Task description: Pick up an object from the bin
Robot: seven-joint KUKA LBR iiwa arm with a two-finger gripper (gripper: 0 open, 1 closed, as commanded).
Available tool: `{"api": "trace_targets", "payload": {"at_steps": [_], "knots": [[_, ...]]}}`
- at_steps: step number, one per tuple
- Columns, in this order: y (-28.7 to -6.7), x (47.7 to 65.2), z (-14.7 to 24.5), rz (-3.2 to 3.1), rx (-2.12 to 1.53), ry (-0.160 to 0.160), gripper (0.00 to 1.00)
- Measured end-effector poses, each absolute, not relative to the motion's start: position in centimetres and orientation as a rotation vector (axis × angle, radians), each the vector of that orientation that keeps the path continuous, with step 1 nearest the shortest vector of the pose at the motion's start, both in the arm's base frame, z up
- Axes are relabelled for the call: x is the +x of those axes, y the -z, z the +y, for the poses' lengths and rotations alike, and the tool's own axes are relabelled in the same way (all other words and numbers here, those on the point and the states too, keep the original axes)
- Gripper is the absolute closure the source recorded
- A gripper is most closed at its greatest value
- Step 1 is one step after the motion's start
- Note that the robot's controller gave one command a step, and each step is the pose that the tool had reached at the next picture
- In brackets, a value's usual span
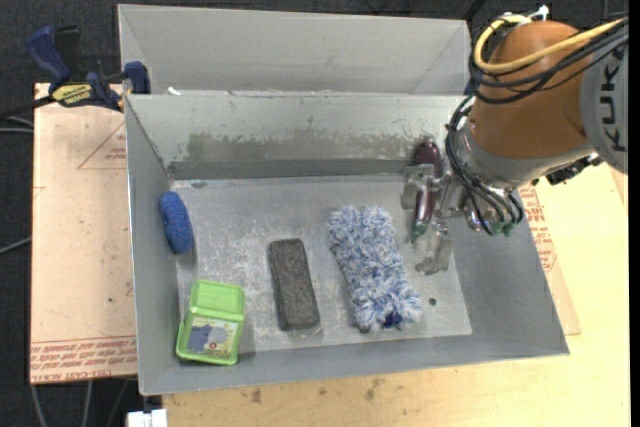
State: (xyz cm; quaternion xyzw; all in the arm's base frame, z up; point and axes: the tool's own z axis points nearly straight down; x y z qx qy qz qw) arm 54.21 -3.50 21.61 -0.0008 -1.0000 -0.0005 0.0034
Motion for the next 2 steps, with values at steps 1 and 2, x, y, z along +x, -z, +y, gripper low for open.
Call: {"api": "trace_targets", "payload": {"at_steps": [1, 2], "knots": [[-22.1, 54.3, -3.5, -3.143, -0.001, 0.001, 0.00], [-17.6, 54.3, -2.9, -3.150, 0.071, -0.001, 0.00]]}}
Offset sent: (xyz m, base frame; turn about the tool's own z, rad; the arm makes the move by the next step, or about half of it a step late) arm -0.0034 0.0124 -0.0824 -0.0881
